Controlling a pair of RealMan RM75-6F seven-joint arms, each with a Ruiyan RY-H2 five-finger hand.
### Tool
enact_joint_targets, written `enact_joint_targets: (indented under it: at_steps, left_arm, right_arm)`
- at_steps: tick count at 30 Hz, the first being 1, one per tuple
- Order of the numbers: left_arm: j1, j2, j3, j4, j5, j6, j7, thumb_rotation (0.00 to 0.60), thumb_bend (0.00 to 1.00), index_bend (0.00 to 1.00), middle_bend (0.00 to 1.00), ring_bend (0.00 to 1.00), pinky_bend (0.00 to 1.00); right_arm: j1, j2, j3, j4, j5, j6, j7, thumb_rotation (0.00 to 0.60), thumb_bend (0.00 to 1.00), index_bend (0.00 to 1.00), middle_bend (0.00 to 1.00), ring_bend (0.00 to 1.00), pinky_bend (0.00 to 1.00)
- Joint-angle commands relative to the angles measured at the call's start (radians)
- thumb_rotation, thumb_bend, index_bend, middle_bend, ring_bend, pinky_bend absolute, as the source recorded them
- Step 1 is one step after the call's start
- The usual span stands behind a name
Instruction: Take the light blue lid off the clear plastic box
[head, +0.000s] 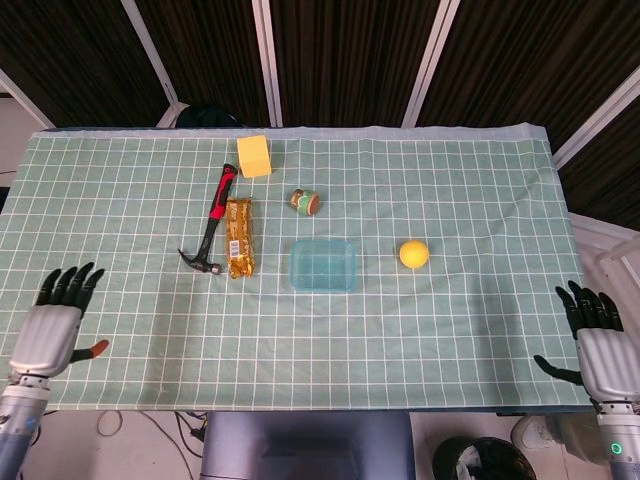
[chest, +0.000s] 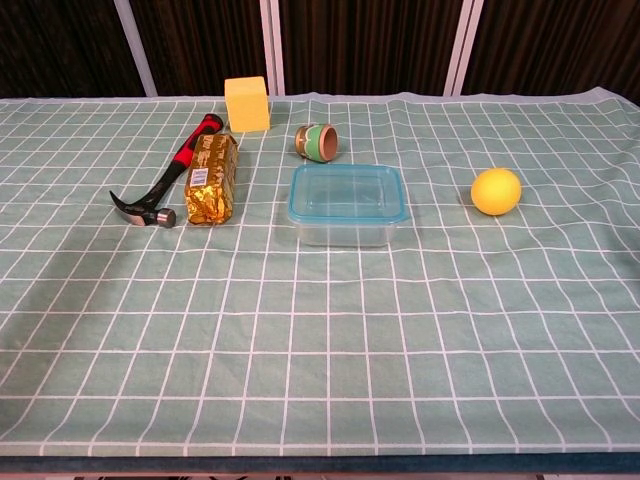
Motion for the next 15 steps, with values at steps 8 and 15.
enact_joint_targets:
  at_steps: [8,15]
  left_arm:
    - [-0.383,-0.246,-0.205,-0.174,-0.479,-0.222,0.502,0.6,0.0,0.0,0.0,0.0,0.02]
    - [-0.599,-0.418,-0.291,-0.12,-0.832,-0.18,0.682,0.6,0.0,0.0,0.0,0.0,0.02]
  right_arm:
    - [0.006,0.002,0.003,-0.009,0.017,-0.024,0.026,0.6,0.24,0.0,0.0,0.0,0.0]
    - [0.009,0.004,0.006,-0.013,0.035,-0.041,0.042,0.6,0.24,0.0,0.0,0.0,0.0]
